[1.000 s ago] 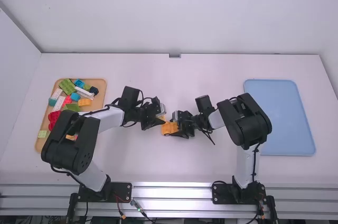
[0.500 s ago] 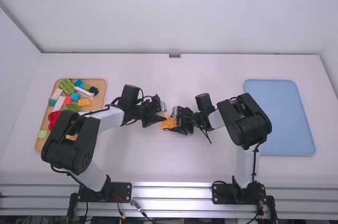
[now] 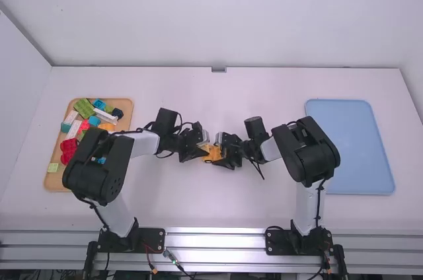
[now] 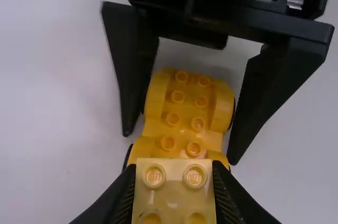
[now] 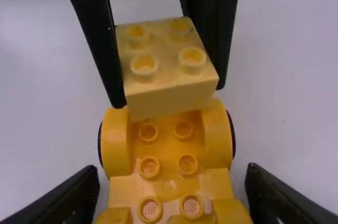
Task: Assemble lego blocks to make yellow taxi
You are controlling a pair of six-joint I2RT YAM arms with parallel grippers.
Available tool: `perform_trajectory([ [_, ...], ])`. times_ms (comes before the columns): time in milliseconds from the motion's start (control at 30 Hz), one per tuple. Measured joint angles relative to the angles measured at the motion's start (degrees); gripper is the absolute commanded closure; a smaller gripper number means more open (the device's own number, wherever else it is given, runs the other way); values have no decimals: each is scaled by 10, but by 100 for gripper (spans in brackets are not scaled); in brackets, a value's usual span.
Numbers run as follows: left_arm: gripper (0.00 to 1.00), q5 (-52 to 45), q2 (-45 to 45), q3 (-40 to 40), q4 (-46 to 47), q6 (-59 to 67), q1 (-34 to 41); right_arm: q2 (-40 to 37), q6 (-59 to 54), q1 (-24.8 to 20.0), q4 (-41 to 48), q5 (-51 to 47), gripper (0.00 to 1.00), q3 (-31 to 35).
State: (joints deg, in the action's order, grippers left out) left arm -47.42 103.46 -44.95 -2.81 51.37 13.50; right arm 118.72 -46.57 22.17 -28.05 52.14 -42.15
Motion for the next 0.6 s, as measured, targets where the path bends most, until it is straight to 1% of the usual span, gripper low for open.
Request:
perform_trajectory([
  [100,93,-6,4,-13,4,10,0,0,0,0,0,0,11,0],
  [267,95,-16,25,-35,19,27,0,0,0,0,0,0,18,0],
  [367,96,-28,31,-40,41,47,0,0,-2,0,0,0,30,0],
  [400,96,-29,31,-41,43,49,0,0,-3,0,0,0,30,0],
  [433,96,-33,31,-42,43,54,0,0,-5,0,0,0,36,0],
  [533,96,-36,31,-43,43,58,0,0,-6,0,0,1,41,0],
  [567,97,-36,31,-43,43,59,0,0,-8,0,0,1,44,0],
  [600,97,-36,31,-43,43,62,0,0,-9,0,0,2,45,0],
])
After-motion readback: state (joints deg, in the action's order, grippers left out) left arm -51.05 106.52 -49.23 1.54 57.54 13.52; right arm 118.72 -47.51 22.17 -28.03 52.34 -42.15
